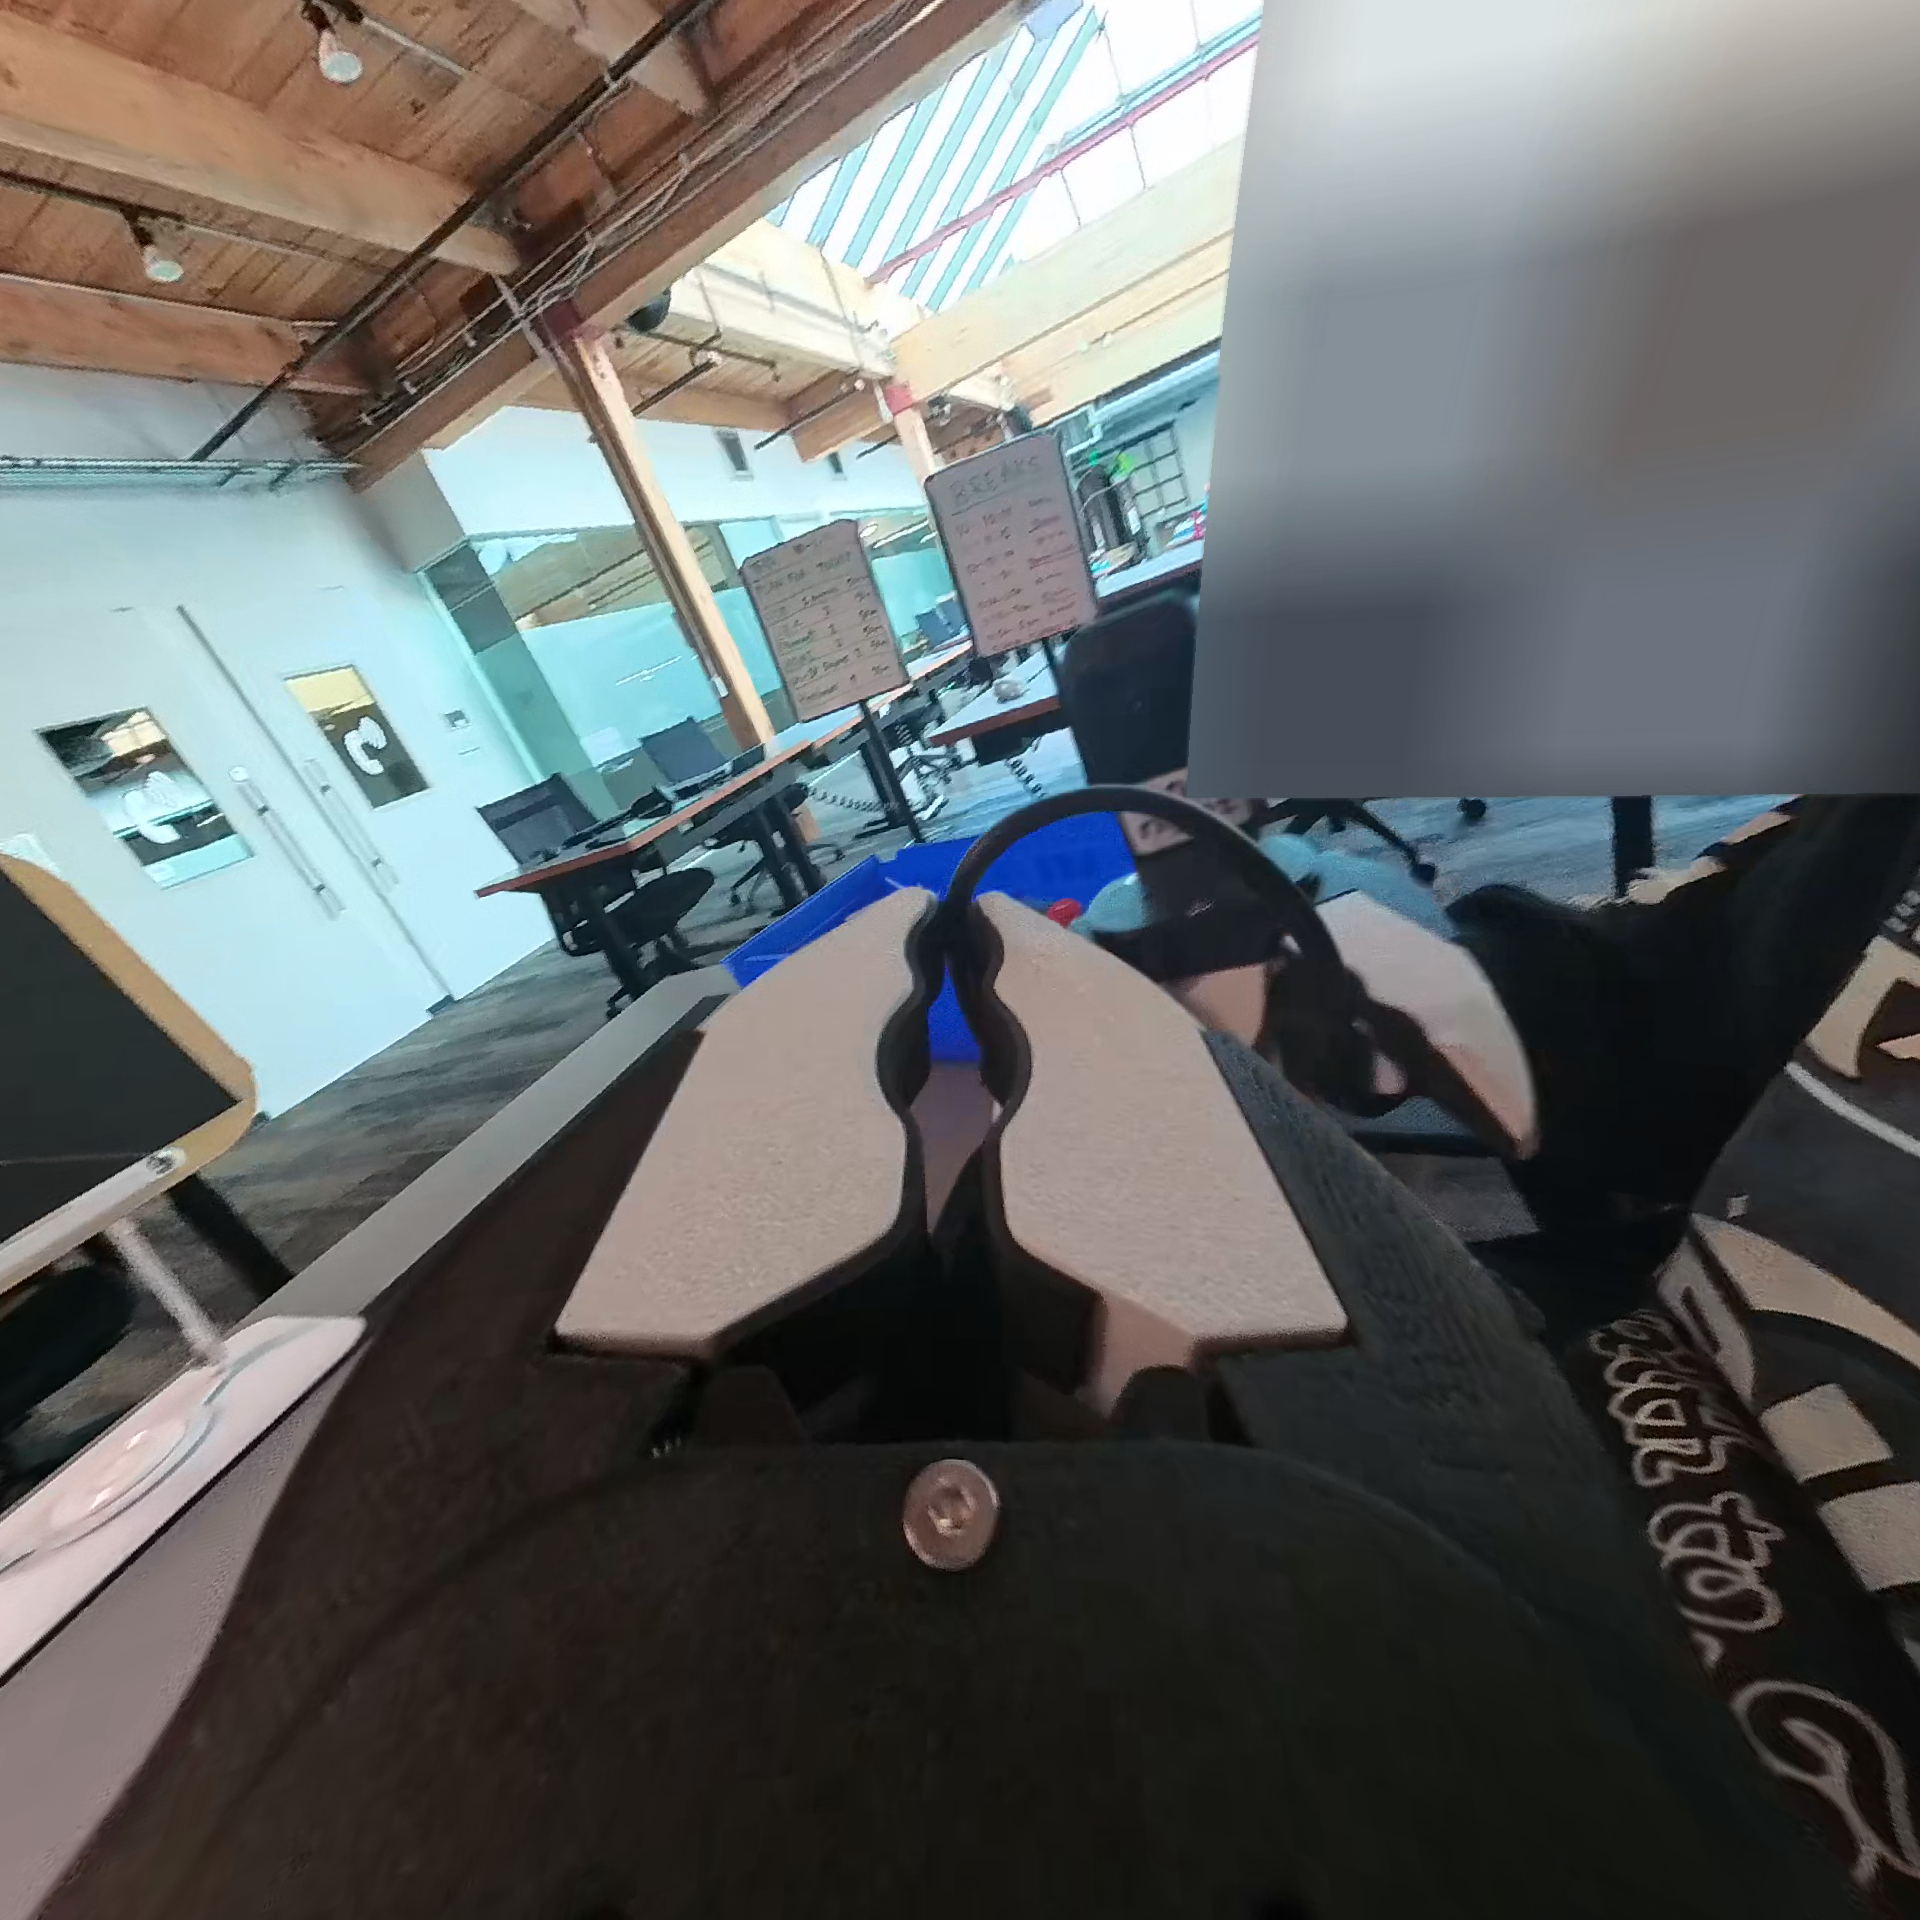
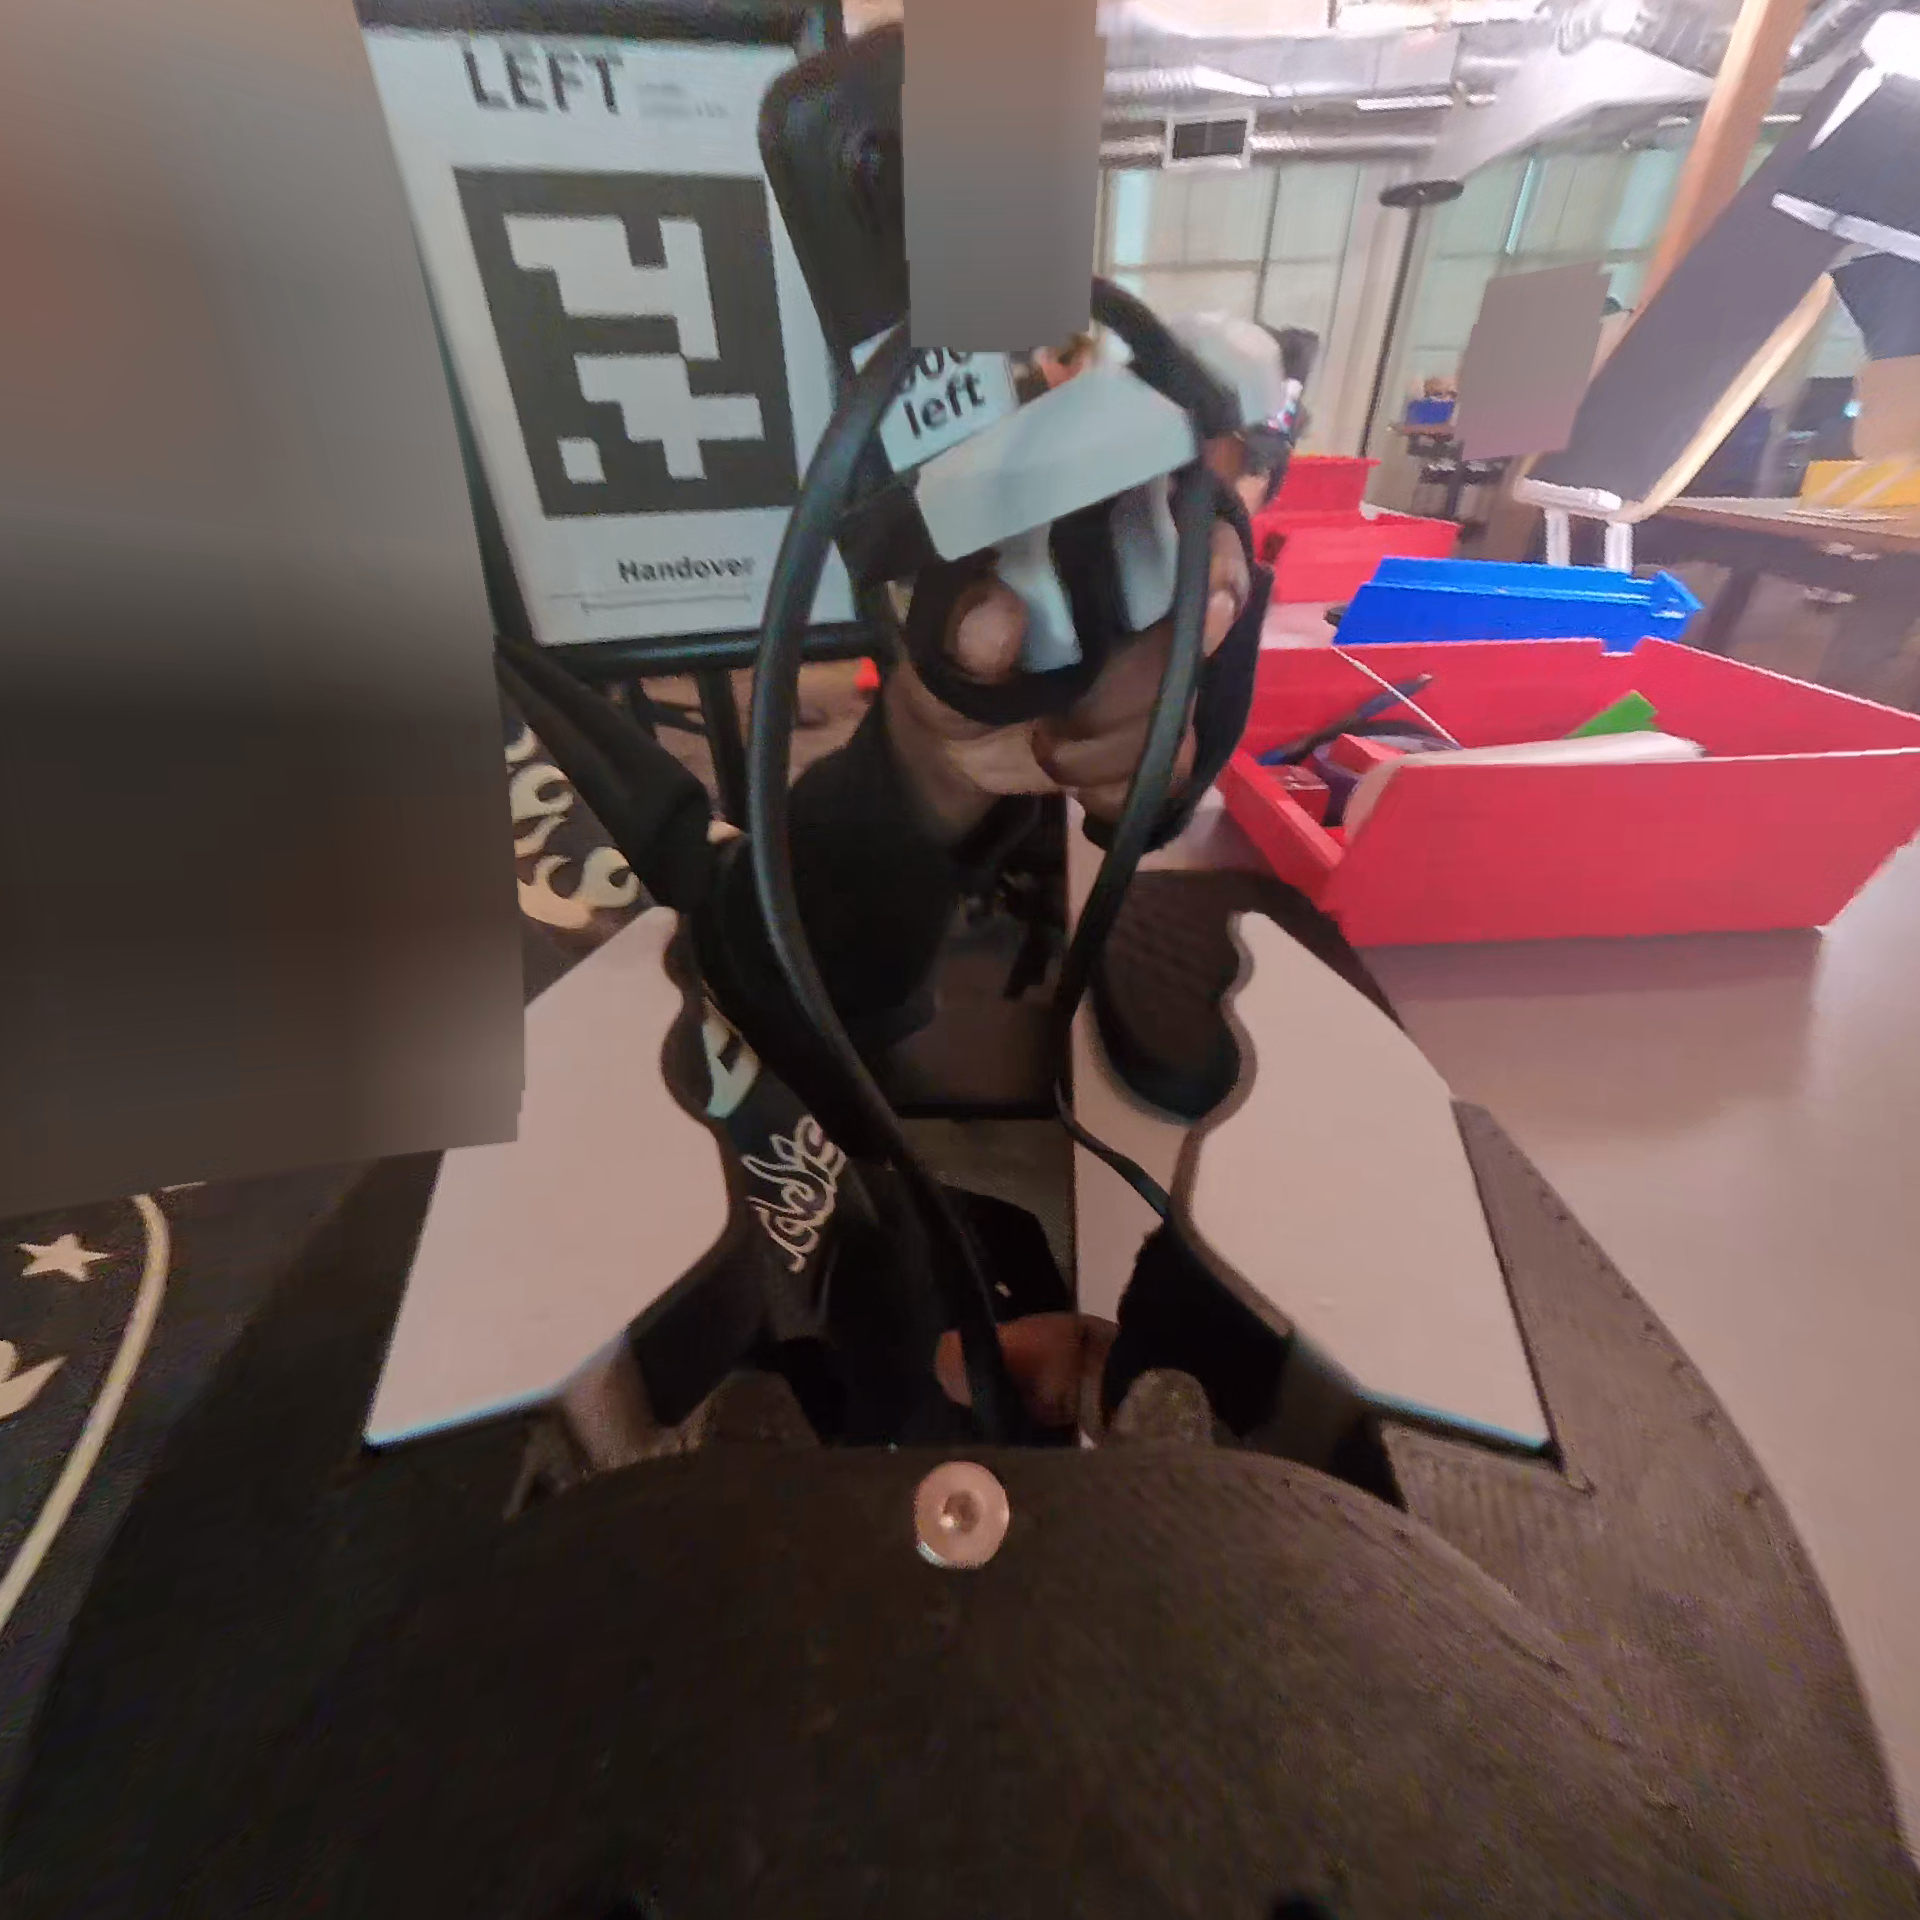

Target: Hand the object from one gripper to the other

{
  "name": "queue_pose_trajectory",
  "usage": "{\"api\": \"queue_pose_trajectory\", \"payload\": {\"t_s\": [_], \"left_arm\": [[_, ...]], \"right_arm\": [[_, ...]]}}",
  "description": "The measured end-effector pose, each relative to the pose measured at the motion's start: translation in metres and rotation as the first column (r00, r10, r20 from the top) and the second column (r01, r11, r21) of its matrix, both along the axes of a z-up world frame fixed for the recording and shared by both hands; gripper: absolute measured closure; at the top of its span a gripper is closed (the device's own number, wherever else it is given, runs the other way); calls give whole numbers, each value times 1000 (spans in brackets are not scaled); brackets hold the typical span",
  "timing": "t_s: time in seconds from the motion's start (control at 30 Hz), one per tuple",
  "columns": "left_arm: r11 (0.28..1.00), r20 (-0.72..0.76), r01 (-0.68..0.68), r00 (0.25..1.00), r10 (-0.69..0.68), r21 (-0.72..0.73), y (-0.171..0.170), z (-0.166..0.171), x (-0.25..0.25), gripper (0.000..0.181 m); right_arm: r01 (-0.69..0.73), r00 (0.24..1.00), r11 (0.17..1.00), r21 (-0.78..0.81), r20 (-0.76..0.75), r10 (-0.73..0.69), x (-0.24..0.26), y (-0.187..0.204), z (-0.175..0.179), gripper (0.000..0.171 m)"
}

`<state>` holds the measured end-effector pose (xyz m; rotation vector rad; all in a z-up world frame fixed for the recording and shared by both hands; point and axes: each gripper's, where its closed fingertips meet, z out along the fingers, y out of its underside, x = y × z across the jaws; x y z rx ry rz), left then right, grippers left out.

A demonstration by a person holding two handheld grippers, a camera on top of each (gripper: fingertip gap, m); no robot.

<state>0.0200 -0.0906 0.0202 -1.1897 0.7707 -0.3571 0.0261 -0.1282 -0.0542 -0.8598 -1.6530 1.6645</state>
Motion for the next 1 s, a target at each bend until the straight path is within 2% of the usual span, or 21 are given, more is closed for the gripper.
{"api": "queue_pose_trajectory", "payload": {"t_s": [0.1, 0.2, 0.33, 0.47, 0.5, 0.57, 0.67, 0.77, 0.9, 1.0], "left_arm": [[996, 45, 87, 995, -87, -6, -8, 3, 8, 178], [985, 99, 170, 980, -170, 2, -15, 8, 14, 178], [977, 128, 213, 969, -211, -5, -18, 8, 18, 178], [972, 136, 234, 963, -232, 1, -21, 9, 22, 178], [973, 139, 231, 963, -229, 2, -21, 10, 22, 178], [979, 134, 205, 970, -204, 6, -19, 10, 20, 178], [984, 133, 176, 975, -176, 15, -16, 11, 17, 178], [993, 137, 118, 983, -119, 13, -10, 11, 10, 178], [997, 138, 74, 988, -75, 12, -5, 11, 4, 178], [996, 147, 85, 985, -86, 12, -6, 12, 4, 178]], "right_arm": [[-109, 994, 990, -90, -20, 108, 8, -5, 5, 92], [-197, 980, 974, -112, -31, 195, 16, -12, 4, 103], [-202, 979, 977, -70, -16, 201, 14, -18, -4, 117], [-187, 982, 982, -38, -37, 186, 12, -19, -5, 143], [-182, 983, 982, -38, -44, 181, 12, -19, -4, 145], [-176, 984, 984, -37, -49, 174, 12, -18, -3, 142], [-177, 984, 984, -26, -28, 176, 12, -20, -4, 119], [-196, 981, 981, -3, -21, 195, 15, -27, -5, 115], [-185, 983, 981, 51, -7, 185, 16, -30, -8, 114], [-190, 981, 981, 41, -34, 191, 18, -29, -4, 129]]}}
